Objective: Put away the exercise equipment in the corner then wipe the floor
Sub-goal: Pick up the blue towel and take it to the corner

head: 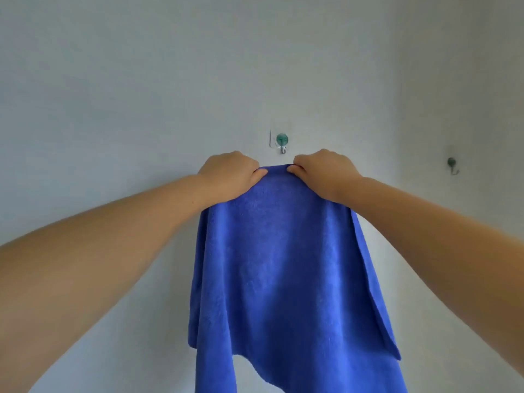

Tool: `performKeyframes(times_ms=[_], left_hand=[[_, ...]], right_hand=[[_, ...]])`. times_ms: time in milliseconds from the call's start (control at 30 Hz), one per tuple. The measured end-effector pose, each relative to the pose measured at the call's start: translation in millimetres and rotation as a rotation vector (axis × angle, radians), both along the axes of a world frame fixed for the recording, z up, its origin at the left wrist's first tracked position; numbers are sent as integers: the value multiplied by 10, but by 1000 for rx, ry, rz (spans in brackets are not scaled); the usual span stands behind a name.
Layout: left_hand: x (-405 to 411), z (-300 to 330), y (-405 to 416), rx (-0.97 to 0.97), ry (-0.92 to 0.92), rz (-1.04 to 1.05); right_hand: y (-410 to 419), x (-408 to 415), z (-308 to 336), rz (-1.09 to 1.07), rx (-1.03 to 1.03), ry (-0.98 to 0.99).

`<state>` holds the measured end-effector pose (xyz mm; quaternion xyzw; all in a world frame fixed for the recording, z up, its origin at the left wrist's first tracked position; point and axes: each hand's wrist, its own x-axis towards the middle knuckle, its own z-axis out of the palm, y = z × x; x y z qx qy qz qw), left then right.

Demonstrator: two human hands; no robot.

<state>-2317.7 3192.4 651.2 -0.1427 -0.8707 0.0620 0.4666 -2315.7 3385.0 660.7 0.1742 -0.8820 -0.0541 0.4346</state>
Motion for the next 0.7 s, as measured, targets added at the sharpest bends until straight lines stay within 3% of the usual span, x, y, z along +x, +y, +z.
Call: performKeyframes(times_ms=[200, 367, 533, 700], left_hand=[[-611, 593, 197, -34, 189, 161], [-1001, 822, 315, -43, 295, 266], [-1077, 522, 334, -165, 363, 299], [-1054, 190, 489, 29, 277, 210]], right_hand=[[113, -851, 628, 30, 52, 197], [100, -1258, 802, 70, -25, 271], [25, -1378, 550, 57, -43, 361], [-36, -1381, 208, 73, -152, 240]])
